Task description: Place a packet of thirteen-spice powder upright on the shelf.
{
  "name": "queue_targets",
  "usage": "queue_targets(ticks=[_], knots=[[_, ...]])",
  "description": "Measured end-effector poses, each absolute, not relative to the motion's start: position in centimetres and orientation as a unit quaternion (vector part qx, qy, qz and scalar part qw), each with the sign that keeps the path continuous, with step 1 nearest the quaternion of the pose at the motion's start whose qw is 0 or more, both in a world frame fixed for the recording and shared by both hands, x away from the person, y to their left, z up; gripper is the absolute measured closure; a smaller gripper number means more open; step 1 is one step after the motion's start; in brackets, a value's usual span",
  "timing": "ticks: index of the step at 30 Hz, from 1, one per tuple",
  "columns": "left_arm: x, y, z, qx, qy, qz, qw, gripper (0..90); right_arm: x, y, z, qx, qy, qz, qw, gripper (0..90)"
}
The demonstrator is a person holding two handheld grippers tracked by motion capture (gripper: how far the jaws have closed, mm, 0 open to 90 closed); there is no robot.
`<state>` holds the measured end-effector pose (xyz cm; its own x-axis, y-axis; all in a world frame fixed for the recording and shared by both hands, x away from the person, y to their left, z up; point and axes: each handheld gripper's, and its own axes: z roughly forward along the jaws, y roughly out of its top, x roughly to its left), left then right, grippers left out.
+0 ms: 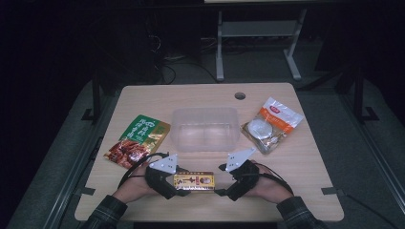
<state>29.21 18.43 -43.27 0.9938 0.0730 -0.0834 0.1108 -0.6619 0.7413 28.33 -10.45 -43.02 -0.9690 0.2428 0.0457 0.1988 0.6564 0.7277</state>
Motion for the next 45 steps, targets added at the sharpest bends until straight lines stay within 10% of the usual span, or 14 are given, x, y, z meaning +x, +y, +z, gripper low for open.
queue_targets(ticks=[45], knots=[[35.7,18.7,-37.6,0.905,0.095,0.024,0.414,31.4,23.9,-15.3,-45.4,0.251,0.885,0.382,0.090,15.9]])
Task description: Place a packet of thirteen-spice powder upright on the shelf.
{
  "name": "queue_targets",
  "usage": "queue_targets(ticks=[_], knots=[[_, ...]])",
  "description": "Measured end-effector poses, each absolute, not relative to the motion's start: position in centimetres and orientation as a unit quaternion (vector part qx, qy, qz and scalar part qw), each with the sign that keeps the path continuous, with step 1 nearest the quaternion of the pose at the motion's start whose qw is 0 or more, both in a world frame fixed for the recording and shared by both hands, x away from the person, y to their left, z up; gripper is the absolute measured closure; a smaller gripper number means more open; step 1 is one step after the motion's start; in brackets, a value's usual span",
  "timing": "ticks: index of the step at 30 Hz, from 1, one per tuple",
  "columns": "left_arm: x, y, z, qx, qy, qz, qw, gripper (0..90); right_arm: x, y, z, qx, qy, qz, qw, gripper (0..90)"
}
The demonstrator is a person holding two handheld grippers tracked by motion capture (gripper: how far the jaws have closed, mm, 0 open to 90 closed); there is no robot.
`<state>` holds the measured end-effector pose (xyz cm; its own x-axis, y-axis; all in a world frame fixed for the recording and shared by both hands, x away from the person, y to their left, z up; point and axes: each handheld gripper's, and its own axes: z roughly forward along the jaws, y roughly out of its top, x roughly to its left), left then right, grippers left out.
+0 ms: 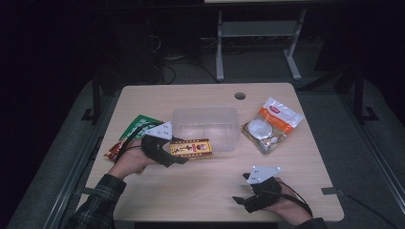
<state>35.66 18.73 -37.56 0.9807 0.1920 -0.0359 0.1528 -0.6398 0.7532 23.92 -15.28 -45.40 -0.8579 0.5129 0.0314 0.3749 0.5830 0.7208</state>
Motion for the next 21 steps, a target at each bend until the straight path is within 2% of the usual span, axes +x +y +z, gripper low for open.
queue_targets(ticks=[7,21], knots=[[37.6,17.6,-36.6,0.907,0.094,0.030,0.409,31.4,24.3,-15.8,-44.9,0.258,0.876,0.392,0.111,16.0],[41.8,15.1,-35.0,0.914,0.077,0.025,0.398,31.4,24.7,-15.8,-44.9,0.267,0.874,0.391,0.108,16.0]])
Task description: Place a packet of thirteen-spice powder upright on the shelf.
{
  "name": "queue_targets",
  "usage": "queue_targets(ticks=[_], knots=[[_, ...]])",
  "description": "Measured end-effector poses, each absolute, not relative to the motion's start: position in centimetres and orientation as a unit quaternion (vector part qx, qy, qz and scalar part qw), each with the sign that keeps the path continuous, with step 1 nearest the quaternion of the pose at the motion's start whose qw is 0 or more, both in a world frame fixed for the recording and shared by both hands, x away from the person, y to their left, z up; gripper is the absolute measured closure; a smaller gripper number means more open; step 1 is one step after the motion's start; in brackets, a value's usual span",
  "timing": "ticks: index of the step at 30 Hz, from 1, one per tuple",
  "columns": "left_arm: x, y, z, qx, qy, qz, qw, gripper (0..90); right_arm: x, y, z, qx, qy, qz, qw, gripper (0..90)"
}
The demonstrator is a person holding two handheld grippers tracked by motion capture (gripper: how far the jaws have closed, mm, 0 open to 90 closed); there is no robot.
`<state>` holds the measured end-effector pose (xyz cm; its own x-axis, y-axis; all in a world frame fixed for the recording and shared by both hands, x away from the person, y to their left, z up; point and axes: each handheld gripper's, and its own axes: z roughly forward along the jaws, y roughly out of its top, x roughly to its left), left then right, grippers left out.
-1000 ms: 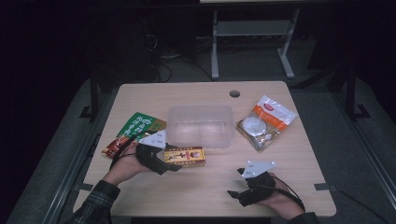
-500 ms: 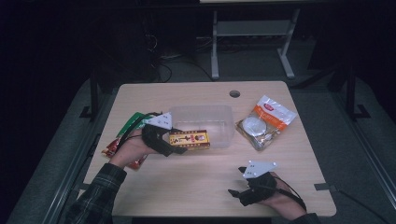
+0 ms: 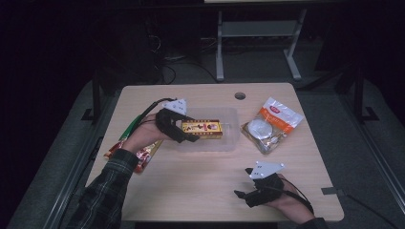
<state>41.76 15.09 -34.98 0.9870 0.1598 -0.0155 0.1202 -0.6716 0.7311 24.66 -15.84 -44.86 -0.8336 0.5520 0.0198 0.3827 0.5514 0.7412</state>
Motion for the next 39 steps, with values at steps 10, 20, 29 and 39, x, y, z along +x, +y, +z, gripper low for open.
queue_targets(ticks=[10,20,29,39], knots=[[44.1,13.8,-34.5,0.916,0.071,0.021,0.395,31.4,24.6,-16.0,-44.8,0.267,0.872,0.396,0.106,16.0],[46.2,12.2,-33.7,0.918,0.072,0.022,0.389,31.4,24.8,-16.1,-44.7,0.264,0.872,0.398,0.107,16.0],[47.5,10.2,-34.0,0.933,0.057,0.021,0.356,31.4,24.9,-16.2,-44.5,0.265,0.869,0.403,0.108,16.0],[48.1,8.5,-35.4,0.946,0.047,0.016,0.320,31.3,24.9,-16.3,-44.6,0.263,0.869,0.404,0.105,16.0]])
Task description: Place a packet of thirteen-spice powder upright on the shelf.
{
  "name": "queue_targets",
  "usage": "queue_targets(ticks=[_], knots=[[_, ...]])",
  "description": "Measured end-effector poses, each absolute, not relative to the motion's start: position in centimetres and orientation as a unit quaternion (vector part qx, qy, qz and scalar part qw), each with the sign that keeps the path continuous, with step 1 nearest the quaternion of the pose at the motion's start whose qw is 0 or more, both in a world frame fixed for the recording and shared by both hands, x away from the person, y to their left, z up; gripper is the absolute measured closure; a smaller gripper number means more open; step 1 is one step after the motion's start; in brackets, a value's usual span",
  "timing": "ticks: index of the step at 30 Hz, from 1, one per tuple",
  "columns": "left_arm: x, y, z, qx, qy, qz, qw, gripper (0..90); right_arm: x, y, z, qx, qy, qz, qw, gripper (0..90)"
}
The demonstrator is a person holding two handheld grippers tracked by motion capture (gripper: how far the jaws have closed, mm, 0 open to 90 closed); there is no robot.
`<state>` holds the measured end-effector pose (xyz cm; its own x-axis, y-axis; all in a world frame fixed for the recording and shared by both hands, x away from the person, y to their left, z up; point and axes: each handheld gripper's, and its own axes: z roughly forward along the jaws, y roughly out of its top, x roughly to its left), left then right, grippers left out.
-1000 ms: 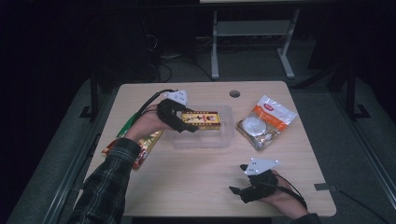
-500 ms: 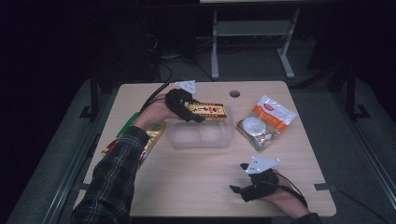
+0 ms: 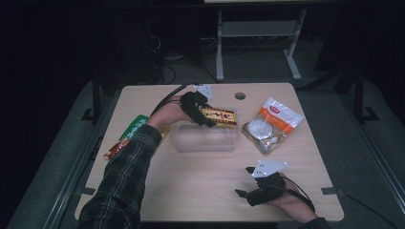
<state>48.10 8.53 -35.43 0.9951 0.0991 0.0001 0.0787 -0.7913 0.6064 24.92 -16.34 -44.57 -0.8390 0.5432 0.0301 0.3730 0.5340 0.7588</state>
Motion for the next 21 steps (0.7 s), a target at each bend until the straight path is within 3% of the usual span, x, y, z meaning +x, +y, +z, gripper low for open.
queue_targets(ticks=[21], knots=[[48.5,7.4,-36.6,0.941,0.049,0.000,0.334,31.1,24.9,-16.3,-44.6,0.258,0.872,0.403,0.102,16.0]])
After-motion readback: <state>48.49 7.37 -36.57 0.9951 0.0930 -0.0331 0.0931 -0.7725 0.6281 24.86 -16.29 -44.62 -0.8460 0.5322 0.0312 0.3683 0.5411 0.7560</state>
